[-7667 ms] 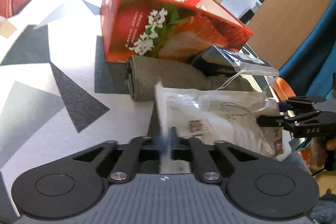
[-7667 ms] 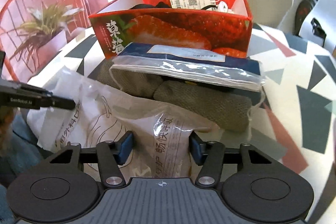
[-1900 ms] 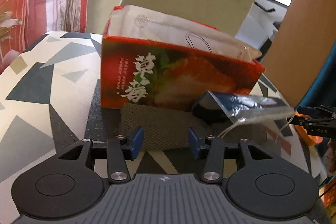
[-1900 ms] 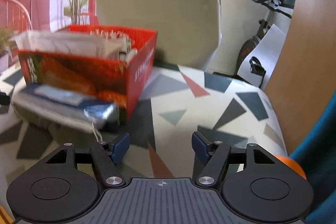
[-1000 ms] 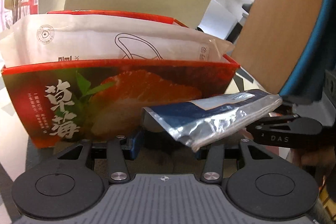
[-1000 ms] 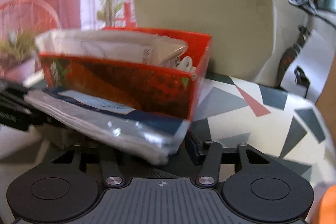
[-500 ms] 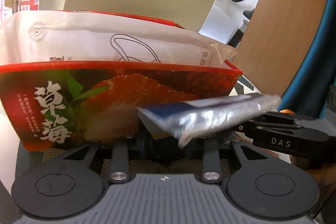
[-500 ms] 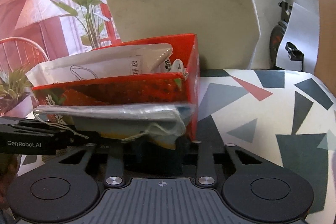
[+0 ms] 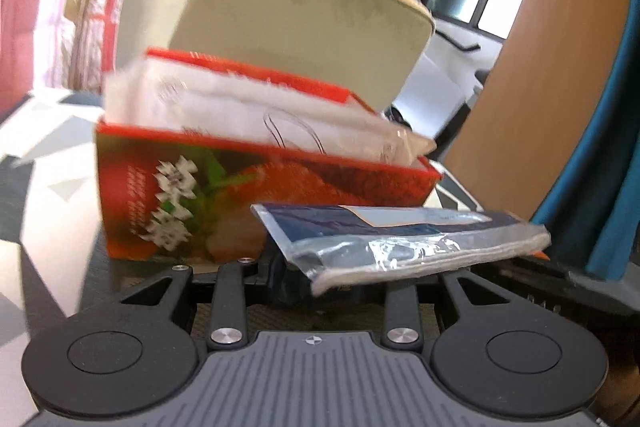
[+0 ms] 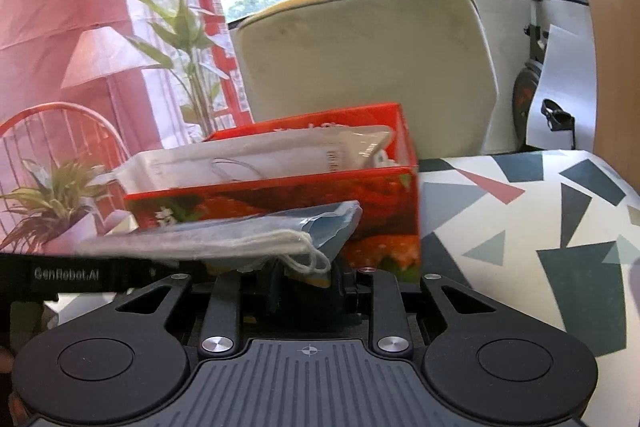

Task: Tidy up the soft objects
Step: 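Lift the blue-mask packet with the right gripper over the red box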

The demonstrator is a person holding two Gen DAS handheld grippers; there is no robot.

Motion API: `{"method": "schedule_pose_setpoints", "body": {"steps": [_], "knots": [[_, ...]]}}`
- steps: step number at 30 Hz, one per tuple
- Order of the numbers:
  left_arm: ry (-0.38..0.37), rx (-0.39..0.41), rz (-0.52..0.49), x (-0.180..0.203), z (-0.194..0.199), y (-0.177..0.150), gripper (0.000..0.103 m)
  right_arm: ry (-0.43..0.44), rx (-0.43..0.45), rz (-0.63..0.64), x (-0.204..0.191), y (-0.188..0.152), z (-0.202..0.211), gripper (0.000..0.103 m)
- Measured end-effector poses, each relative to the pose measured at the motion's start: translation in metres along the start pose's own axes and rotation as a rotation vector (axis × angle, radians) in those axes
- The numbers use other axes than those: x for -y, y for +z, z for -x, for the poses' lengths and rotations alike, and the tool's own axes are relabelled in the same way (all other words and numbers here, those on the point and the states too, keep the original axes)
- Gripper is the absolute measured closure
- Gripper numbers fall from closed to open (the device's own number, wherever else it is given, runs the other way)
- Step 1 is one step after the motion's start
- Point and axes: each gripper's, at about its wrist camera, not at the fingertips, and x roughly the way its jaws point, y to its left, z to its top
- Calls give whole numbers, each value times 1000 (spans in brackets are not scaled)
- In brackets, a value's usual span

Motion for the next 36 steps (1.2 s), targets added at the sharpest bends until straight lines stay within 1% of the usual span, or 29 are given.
{"method": "schedule_pose_setpoints", "body": {"steps": [2, 4, 7, 13, 17, 24, 28, 31, 36], "knots": [[10, 29, -5, -1, 10, 1, 68, 3, 15, 21, -10, 0, 4, 80], [16, 46, -7, 2, 10, 4, 68, 9, 25, 37, -18, 3, 8, 80], [9, 69, 1, 0, 16, 7, 66, 19, 43, 48, -28, 11, 12, 79], [-21, 83, 19, -5, 21, 15, 66, 31, 58, 53, -39, 24, 19, 79], [-56, 91, 20, -12, 28, 26, 66, 46, 61, 34, -41, 37, 20, 79], [-65, 144, 40, -25, 34, 54, 66, 91, 77, 36, -50, 71, 15, 79], [-56, 158, 42, -29, 35, 65, 66, 115, 66, 30, -55, 92, 3, 79], [-34, 156, 41, -33, 34, 75, 66, 131, 32, 8, -59, 108, -7, 79], [-47, 136, 73, -48, 30, 99, 66, 152, 0, -25, -66, 136, -25, 79]]}}
